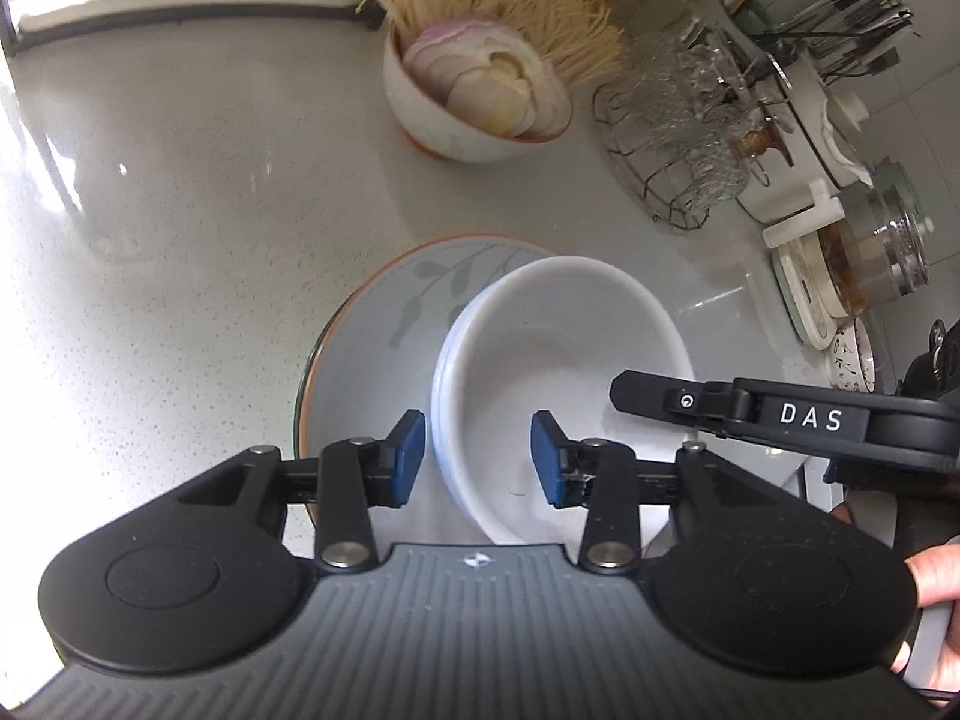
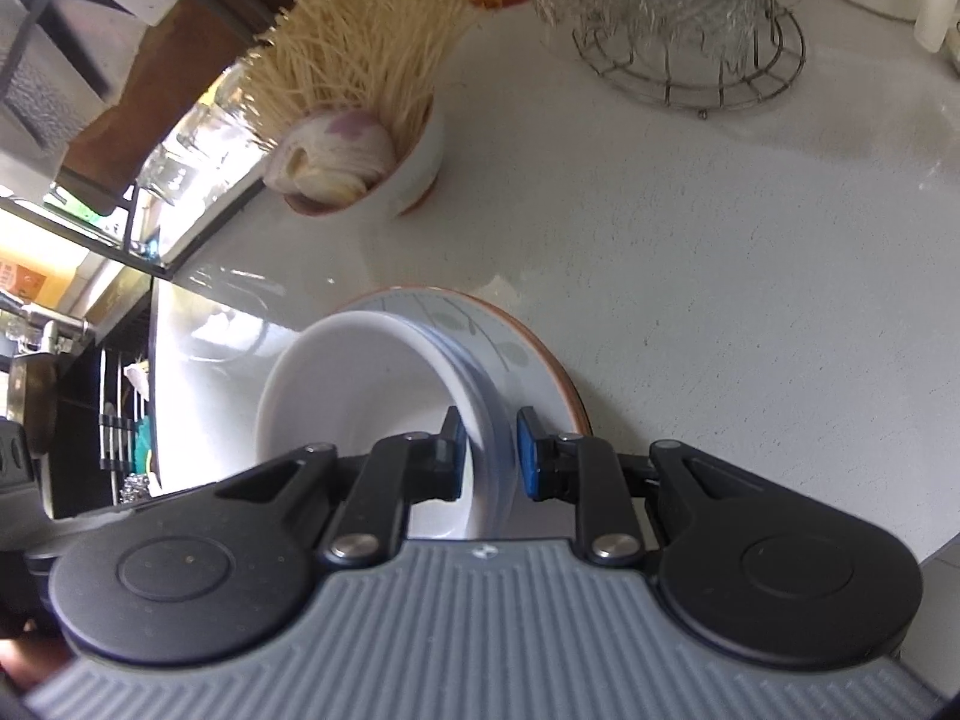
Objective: Organize plates and bowls
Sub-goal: 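Open the left gripper and lift it off the bowls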
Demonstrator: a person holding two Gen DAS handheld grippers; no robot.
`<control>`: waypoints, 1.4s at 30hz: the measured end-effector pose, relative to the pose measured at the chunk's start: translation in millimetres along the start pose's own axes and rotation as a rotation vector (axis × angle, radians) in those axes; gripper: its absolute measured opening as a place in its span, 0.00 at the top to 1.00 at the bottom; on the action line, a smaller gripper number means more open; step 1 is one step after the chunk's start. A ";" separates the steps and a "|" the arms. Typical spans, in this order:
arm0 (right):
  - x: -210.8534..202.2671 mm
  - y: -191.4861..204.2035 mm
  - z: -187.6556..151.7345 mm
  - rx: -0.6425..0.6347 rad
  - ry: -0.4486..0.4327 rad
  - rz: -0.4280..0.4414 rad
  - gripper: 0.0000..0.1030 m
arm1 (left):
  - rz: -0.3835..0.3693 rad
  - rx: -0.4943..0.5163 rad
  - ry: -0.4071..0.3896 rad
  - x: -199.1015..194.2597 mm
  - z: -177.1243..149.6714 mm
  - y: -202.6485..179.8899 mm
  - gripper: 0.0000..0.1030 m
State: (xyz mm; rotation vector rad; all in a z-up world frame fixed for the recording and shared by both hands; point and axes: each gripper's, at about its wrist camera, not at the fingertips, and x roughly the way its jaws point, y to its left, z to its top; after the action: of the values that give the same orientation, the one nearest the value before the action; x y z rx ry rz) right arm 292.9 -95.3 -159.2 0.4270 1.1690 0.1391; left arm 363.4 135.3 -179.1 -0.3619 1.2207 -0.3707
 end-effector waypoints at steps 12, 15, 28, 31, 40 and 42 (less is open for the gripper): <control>-45.3 1.6 -18.6 -0.028 -0.139 -0.024 0.62 | 0.046 0.021 -0.141 -51.0 -9.5 -7.7 0.56; -63.6 3.3 -20.0 -0.060 -0.193 -0.009 0.62 | 0.066 0.050 -0.197 -70.1 -11.4 -18.8 0.56; -169.7 -5.8 -43.9 -0.230 -0.445 0.075 0.61 | 0.117 0.104 -0.418 -154.8 -58.5 -98.6 0.56; -189.7 -9.1 -55.9 -0.273 -0.481 0.093 0.61 | 0.141 0.116 -0.452 -168.9 -79.6 -118.9 0.56; -231.3 -30.3 -95.9 -0.341 -0.549 0.142 0.61 | 0.195 0.131 -0.559 -201.1 -151.2 -168.6 0.56; -236.4 -34.1 -104.4 -0.352 -0.554 0.146 0.61 | 0.213 0.131 -0.570 -205.2 -165.6 -176.4 0.56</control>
State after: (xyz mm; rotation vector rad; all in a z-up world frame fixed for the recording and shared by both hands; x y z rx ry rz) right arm 100.8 -176.7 -2.7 0.2152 0.5523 0.3250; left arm 130.4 62.4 23.4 -0.1998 0.6637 -0.1441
